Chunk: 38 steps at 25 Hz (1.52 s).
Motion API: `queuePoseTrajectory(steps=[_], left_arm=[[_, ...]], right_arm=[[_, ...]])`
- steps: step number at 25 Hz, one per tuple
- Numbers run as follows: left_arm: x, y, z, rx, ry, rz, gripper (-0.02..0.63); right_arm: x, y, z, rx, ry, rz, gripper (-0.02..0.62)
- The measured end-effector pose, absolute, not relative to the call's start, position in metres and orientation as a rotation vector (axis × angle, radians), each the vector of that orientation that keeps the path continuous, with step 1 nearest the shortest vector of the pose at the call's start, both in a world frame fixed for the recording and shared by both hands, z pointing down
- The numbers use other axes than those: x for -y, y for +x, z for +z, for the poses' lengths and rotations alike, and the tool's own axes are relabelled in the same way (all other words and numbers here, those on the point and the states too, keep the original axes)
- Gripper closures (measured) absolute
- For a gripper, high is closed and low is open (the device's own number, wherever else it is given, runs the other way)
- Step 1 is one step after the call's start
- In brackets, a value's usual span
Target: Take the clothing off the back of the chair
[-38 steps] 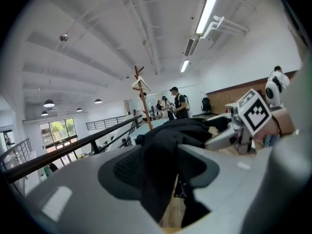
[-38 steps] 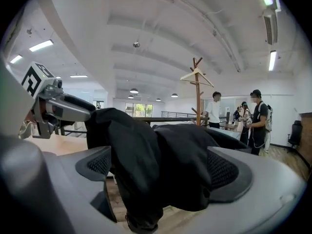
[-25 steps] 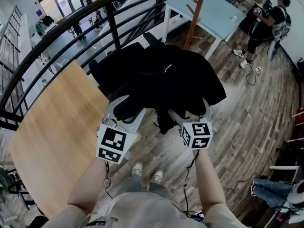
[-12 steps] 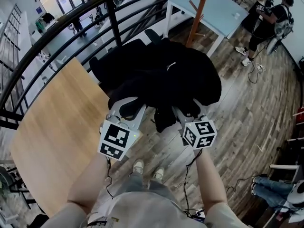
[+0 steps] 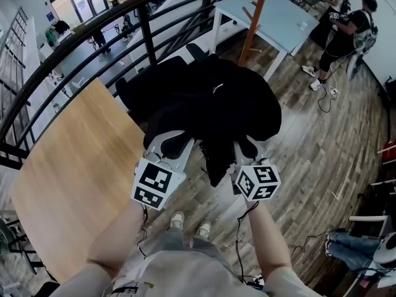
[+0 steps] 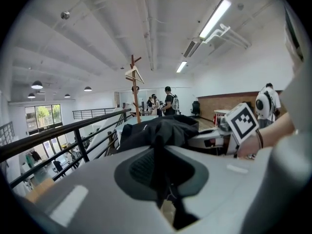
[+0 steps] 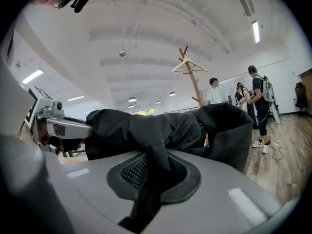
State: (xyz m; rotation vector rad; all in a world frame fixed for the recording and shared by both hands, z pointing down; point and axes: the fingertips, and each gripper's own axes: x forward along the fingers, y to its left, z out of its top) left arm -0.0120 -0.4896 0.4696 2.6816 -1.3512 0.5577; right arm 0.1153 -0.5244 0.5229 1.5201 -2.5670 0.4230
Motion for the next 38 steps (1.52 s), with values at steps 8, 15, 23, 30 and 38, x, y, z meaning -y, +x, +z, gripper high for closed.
queuePoseTrajectory(steps=[8,15,23,30,38], left_arm=[[0.472,-0.004,0.434,1.354,2.707,0.417,0.572],[0.442,-0.014,0.392,1.400,2.733,0.285,0.572],[0.409,-0.045,0.329,1.534,2.779,0.148,0.572],[0.342,-0.092,0.265,1.704,2.789,0.022,0.574],[0.271,-0.159,0.217,1.955,2.692,-0.063,0.572]], right_arm=[[0.500,0.130,0.471,2.650,1.646,0.372,0.561],[0.473,0.121,0.404,2.793,1.670,0.261,0.563],[0.448,0.086,0.312,2.991,1.574,0.054,0.563],[0.392,0.033,0.244,3.167,1.422,-0.074,0.563],[0.331,-0.043,0.190,3.337,1.125,-0.159,0.561]])
